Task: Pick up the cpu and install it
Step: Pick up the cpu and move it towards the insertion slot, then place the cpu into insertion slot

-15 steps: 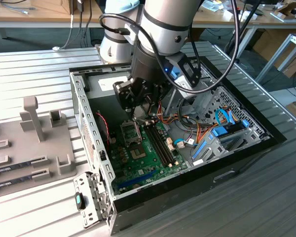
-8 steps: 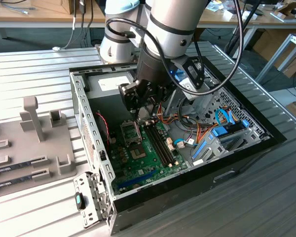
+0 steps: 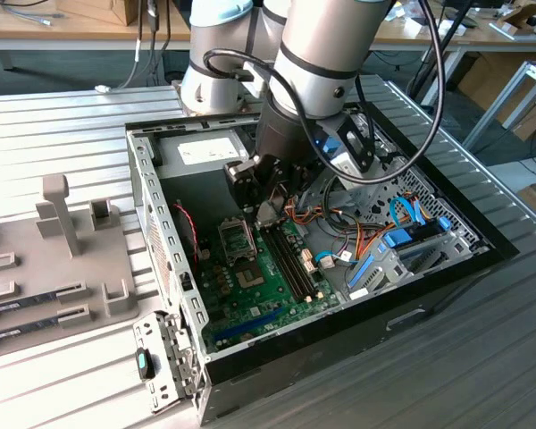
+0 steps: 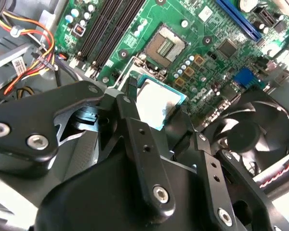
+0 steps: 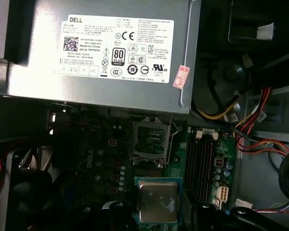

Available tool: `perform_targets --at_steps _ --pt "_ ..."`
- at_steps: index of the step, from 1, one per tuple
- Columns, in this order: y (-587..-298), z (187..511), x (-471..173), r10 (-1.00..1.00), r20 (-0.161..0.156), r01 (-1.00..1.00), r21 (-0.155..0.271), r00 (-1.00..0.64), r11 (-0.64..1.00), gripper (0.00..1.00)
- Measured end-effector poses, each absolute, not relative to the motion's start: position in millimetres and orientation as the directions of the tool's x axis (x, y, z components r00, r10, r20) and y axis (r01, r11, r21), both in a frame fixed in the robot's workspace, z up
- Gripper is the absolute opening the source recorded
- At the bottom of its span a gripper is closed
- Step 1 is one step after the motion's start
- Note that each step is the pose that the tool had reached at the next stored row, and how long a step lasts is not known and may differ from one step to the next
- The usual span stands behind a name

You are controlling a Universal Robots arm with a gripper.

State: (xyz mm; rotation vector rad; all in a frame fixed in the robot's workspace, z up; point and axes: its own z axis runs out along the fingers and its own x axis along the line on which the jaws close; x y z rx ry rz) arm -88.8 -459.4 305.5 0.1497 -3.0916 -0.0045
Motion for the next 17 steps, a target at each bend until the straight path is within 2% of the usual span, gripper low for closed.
perform_targets --at_steps 13,17 --pt "-461.8 293.0 -87.8 0.008 0.047 0.008 -0.001 -0.999 1.000 0.47" --pt "-481.9 280.3 -89.1 0.005 0.049 0.005 -0.001 -0.999 1.000 0.47"
